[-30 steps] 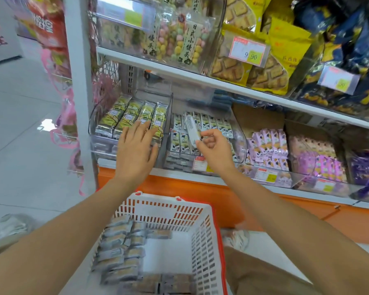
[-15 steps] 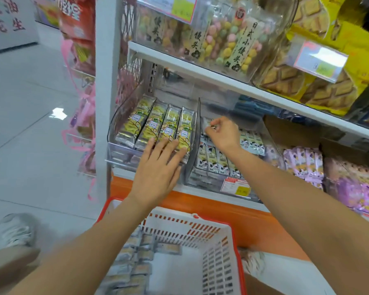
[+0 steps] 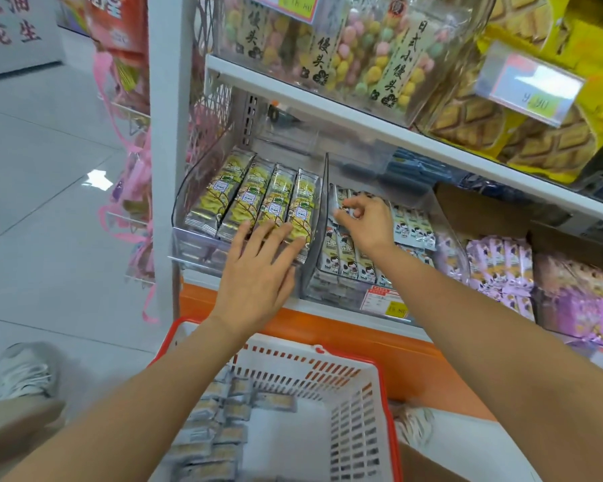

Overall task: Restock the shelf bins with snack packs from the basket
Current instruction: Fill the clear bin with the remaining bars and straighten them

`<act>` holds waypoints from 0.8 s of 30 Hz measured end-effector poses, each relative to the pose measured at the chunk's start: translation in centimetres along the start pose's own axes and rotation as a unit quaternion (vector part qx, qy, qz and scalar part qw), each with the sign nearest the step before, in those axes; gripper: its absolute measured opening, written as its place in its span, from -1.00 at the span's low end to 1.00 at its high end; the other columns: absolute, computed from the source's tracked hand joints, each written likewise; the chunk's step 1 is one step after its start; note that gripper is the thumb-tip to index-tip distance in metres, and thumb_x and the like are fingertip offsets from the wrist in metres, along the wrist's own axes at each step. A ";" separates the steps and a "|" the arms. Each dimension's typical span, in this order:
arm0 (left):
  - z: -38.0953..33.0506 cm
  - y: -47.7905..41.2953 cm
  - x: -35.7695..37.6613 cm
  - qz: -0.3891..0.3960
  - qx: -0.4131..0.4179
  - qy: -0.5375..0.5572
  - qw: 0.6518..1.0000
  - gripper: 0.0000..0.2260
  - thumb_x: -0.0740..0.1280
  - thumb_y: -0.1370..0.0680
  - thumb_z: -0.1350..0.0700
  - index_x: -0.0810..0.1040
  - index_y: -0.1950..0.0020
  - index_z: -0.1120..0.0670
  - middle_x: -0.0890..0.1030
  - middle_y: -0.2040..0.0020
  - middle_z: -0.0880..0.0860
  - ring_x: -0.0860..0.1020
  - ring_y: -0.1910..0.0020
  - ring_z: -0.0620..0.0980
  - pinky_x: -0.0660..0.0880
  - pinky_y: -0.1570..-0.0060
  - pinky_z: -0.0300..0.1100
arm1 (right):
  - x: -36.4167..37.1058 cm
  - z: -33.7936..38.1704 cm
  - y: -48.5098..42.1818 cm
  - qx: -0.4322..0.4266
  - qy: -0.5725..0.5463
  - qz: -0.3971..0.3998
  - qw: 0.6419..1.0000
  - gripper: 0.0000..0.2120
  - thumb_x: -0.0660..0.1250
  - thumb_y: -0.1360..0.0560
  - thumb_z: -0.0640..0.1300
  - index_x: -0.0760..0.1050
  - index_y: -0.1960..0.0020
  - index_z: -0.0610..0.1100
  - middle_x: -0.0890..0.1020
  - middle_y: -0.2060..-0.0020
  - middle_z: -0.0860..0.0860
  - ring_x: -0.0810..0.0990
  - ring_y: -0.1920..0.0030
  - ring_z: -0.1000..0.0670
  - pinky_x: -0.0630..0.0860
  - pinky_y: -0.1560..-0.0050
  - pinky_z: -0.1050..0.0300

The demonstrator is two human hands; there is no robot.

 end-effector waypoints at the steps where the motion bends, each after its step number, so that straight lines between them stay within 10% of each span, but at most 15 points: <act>1: -0.1 0.0 -0.1 0.006 0.000 0.001 1.000 -0.62 0.11 -0.62 0.02 0.48 -0.38 0.07 0.47 -0.39 0.10 0.36 -0.41 0.16 0.12 -0.48 0.17 | -0.2 0.0 0.3 -0.005 -0.011 -0.001 1.000 -0.72 0.45 -0.47 -0.01 0.61 -0.13 -0.10 0.47 0.15 0.02 0.46 0.11 0.01 0.50 -0.02 0.01; 14: -5.2 2.3 -2.4 -0.081 0.066 0.024 0.994 -0.75 0.18 -0.45 0.14 0.43 -0.10 0.16 0.46 -0.05 0.18 0.38 -0.06 0.16 0.28 -0.10 0.03 | -4.8 3.2 12.0 -0.057 -0.242 0.041 0.968 -0.85 0.34 -0.55 -0.23 0.58 -0.11 -0.11 0.56 0.20 0.03 0.51 0.22 0.12 0.50 0.18 0.23; 24: -2.6 10.1 7.2 0.223 0.064 0.005 0.973 -0.63 0.23 -0.42 0.00 0.52 -0.17 0.09 0.59 -0.02 0.07 0.56 0.01 0.14 0.49 0.05 0.00 | 3.9 -5.0 23.4 0.025 -0.217 0.165 0.962 -0.84 0.36 -0.54 -0.24 0.57 -0.02 0.01 0.57 0.27 0.14 0.51 0.32 0.14 0.37 0.29 0.33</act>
Point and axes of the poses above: each hand's wrist, its own y-axis away from the middle knuckle, its own x-axis out of the palm, z = x × y, the point moved 7 cm from there along -y, towards the middle knuckle
